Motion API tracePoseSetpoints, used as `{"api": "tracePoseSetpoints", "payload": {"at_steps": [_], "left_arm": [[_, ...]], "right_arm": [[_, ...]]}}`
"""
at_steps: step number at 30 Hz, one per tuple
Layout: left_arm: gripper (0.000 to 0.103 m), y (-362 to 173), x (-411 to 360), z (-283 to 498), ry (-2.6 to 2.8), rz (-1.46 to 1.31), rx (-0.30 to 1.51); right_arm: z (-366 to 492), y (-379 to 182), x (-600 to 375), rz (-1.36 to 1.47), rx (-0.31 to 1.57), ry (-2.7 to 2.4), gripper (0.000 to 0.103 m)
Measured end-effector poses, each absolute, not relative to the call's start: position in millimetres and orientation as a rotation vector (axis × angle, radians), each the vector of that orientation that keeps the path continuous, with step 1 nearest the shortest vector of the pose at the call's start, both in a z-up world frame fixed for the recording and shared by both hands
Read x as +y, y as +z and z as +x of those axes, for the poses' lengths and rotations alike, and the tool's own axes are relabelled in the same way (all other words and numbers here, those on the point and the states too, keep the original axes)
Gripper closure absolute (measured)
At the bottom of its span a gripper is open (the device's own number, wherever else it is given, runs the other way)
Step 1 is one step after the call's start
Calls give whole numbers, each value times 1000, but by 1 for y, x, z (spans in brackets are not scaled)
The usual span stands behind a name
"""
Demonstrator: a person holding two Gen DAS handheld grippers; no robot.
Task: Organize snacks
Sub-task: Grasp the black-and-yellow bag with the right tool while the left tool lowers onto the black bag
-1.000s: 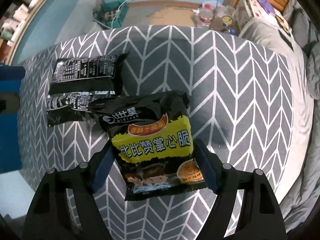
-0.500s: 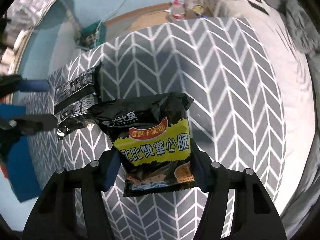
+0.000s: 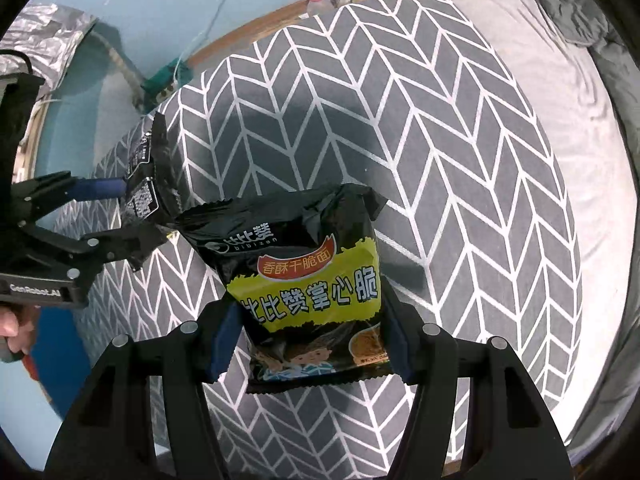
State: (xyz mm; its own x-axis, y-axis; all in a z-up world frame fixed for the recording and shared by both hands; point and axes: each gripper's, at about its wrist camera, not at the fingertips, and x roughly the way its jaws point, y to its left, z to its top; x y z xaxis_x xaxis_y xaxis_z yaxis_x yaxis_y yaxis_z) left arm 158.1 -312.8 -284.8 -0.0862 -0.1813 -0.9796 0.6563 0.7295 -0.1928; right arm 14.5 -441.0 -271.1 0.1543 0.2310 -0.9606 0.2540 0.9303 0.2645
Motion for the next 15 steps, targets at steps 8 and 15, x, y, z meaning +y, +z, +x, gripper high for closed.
{"api": "tracePoseSetpoints", "payload": {"at_steps": [8, 15], "left_arm": [[55, -280, -306, 148, -705, 456, 1433], [77, -271, -298, 144, -694, 411, 1429]], "right_arm": [[27, -255, -425, 396, 1404, -5, 41], [33, -243, -413, 362, 1382, -1, 41]]}}
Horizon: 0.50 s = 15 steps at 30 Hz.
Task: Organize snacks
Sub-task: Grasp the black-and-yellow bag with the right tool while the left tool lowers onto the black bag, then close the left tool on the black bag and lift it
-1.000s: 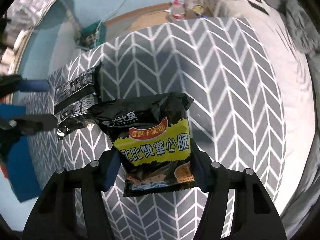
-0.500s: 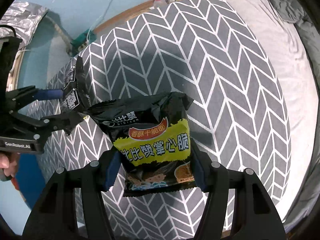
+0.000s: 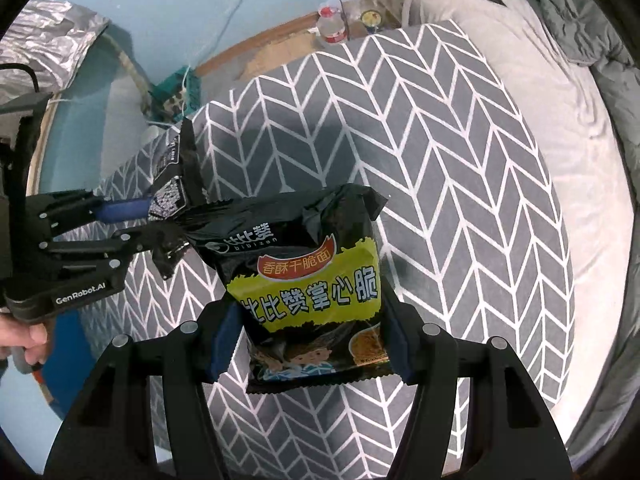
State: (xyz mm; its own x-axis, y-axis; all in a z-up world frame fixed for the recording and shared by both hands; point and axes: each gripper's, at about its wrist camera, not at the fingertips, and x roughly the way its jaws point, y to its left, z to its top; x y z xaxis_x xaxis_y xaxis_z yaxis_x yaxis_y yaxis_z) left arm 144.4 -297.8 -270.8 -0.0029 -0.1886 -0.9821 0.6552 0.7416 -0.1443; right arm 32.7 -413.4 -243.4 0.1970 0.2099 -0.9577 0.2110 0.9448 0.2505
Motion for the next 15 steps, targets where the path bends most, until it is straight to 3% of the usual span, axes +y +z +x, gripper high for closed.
{"api": "tracePoseSetpoints", "payload": {"at_steps": [6, 12, 14, 15], "left_arm": [[91, -263, -288, 137, -667, 349, 1420], [91, -258, -277, 133, -657, 278, 1465], [84, -257, -276, 133, -658, 285, 1471], [69, -255, -276, 133, -660, 295, 1468]], "right_arm": [[34, -237, -404, 351, 1369, 13, 41], [31, -240, -397, 364, 1369, 22, 41], [28, -241, -396, 374, 1370, 22, 41], [27, -242, -396, 378, 1371, 21, 41]]}}
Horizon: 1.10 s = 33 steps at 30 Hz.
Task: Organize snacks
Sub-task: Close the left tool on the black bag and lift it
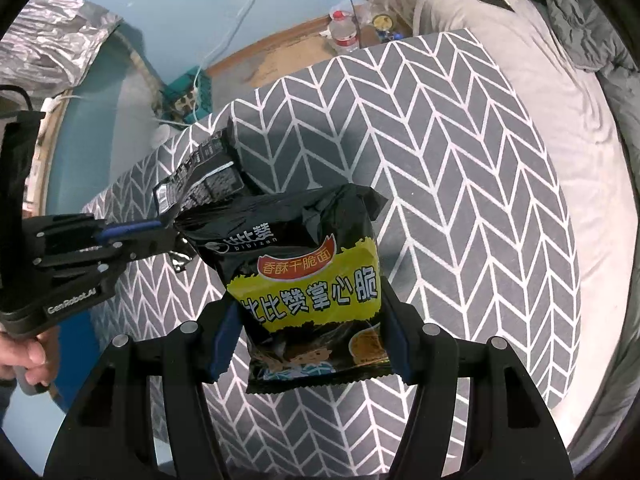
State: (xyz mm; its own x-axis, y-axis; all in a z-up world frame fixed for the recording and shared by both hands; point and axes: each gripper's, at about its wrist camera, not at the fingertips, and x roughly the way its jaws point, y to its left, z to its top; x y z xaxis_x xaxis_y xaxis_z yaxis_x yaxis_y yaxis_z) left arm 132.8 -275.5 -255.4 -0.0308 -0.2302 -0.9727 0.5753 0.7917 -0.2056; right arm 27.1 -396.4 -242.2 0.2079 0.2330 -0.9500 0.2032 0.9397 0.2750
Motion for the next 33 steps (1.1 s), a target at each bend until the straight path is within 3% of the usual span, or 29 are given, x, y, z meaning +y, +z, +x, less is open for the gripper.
{"api": "tracePoseSetpoints", "payload": {"at_steps": [1, 3, 10, 27, 33], "left_arm": [[49, -253, -275, 132, -664, 306, 1456], [32, -249, -278, 133, -673, 333, 1421], [16, -260, -291, 155, -706, 332, 1496], [15, -290, -317, 167, -705, 412, 1489], [34, -293, -317, 149, -699, 492, 1405]], "right_arm": [[28, -243, -397, 380, 1373, 21, 41], [26, -245, -396, 388, 1377, 23, 41], [17, -250, -407, 422, 1384, 7, 41], [30, -248, -441, 446, 1398, -7, 41], [40, -241, -436, 442, 1396, -7, 41]]}}
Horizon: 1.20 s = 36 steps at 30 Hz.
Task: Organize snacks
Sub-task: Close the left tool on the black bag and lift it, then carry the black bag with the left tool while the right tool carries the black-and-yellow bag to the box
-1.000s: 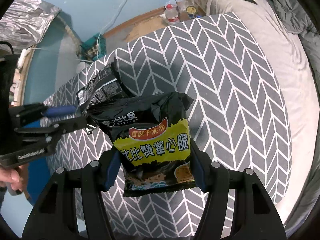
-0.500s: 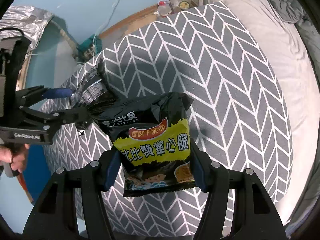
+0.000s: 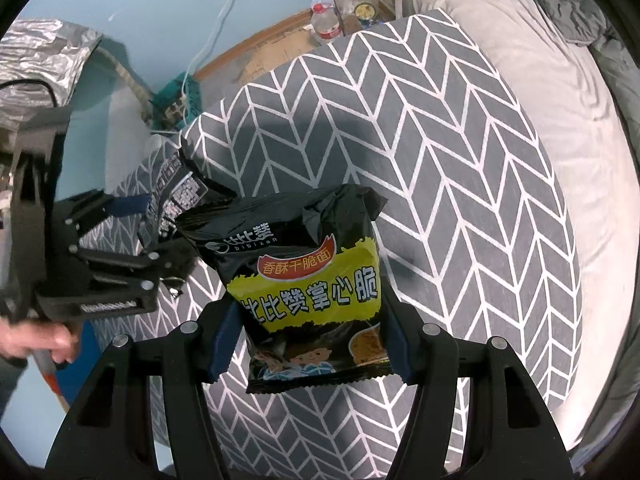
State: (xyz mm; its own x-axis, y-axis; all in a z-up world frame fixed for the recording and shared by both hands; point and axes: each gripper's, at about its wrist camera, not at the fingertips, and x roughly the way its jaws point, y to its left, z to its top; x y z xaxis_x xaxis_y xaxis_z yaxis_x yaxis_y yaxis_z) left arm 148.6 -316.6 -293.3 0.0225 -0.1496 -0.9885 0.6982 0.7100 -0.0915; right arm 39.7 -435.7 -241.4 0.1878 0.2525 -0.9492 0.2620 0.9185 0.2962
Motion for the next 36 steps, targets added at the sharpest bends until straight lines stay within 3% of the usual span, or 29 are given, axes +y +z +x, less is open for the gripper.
{"api": "tracePoseSetpoints", "payload": {"at_steps": [6, 15, 36], "left_arm": [[45, -289, -304, 152, -663, 391, 1416], [45, -274, -272, 143, -602, 290, 1407], [45, -175, -164, 95, -417, 45, 1253]], "right_arm": [[35, -242, -427, 429, 1397, 3, 41], [35, -231, -412, 389, 1377, 22, 41], [49, -185, -324, 184, 1310, 176, 41]]}}
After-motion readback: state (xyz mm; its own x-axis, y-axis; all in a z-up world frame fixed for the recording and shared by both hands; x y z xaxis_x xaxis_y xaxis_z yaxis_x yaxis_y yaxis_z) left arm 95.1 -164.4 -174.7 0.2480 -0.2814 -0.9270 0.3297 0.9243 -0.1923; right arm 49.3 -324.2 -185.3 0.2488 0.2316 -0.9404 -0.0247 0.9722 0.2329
